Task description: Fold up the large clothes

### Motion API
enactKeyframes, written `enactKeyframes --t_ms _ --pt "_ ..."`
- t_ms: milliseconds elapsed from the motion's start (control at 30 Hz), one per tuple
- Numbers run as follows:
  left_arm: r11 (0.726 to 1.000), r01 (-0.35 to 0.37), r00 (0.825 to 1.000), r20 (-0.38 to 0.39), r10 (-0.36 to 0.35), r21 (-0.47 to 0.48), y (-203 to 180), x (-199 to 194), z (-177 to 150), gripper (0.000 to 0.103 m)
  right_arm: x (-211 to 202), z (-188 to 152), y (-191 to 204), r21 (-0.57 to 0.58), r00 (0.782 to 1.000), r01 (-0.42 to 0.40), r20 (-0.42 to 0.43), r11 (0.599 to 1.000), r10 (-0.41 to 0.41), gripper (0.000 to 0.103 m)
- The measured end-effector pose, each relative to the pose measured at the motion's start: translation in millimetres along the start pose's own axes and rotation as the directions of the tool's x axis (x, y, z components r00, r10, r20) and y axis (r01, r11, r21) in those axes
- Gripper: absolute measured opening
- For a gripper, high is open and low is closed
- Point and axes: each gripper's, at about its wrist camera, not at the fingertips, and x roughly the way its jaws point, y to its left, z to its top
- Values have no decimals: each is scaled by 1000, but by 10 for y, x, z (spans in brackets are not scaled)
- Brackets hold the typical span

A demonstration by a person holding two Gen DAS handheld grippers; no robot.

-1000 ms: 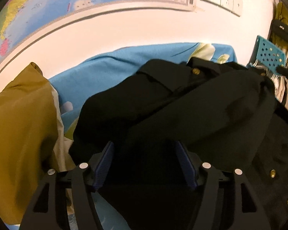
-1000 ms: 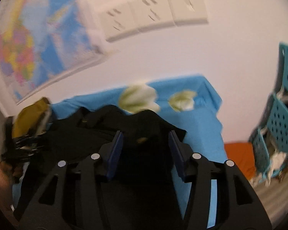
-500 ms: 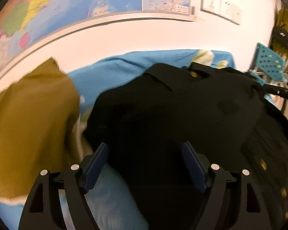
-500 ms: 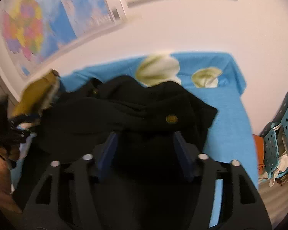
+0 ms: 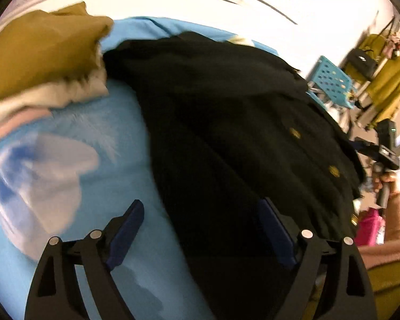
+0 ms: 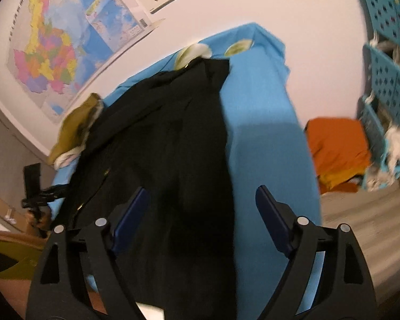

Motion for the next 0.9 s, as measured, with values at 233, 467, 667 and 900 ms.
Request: enactKeyframes --t_ms 233,467,667,900 --pt "991 130 991 -22 -131 -29 -139 -63 -259 94 64 -183 53 -47 997 -63 -37 997 62 84" --pt "941 321 942 -68 -329 -111 -191 -103 -471 94 37 -223 51 -42 988 -146 -57 988 144 83" --pt "932 347 934 -51 -354 -109 -338 31 -375 96 46 -235 32 -46 985 -170 -46 984 168 83" --pt "960 244 967 -35 -251 -137 -424 154 -274 46 20 -305 6 -12 974 -221 -52 975 220 38"
